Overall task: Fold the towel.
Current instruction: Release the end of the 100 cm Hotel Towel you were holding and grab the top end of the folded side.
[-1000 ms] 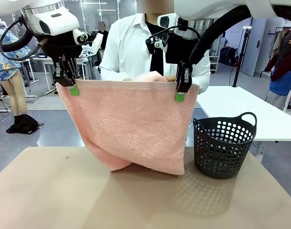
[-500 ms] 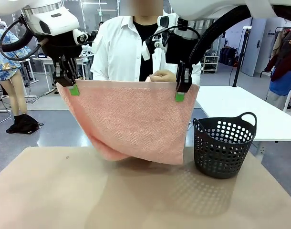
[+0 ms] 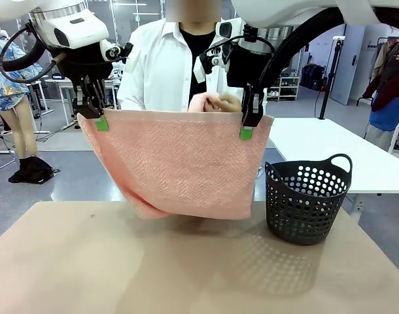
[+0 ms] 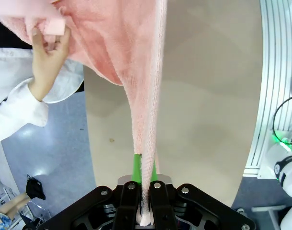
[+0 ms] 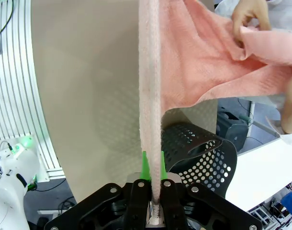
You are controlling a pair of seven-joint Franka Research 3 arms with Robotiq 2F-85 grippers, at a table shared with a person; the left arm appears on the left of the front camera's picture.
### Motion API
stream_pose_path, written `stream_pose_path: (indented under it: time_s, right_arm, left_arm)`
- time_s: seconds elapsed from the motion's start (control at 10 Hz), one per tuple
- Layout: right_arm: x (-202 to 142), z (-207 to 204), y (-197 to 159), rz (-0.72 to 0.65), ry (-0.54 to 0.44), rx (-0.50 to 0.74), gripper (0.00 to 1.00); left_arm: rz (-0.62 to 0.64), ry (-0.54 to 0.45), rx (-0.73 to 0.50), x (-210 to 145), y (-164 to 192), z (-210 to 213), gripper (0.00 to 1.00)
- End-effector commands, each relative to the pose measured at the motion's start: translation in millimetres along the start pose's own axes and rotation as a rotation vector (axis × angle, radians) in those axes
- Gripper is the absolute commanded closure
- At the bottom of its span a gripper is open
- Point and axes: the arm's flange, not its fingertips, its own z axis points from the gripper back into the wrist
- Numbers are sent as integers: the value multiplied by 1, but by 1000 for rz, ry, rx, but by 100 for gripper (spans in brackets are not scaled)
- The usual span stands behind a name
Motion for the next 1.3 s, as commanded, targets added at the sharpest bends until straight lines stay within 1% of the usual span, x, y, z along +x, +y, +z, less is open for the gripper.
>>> stream_pose_path:
  time_s: [0.0,1.2]
  right_arm:
    - [0,0,0,1,0,0,100]
    - [0,0,0,1,0,0,100]
  left_arm:
    - [-7,3,-3,-2,0,2,100]
    - [-7,3,-3,-2,0,2,100]
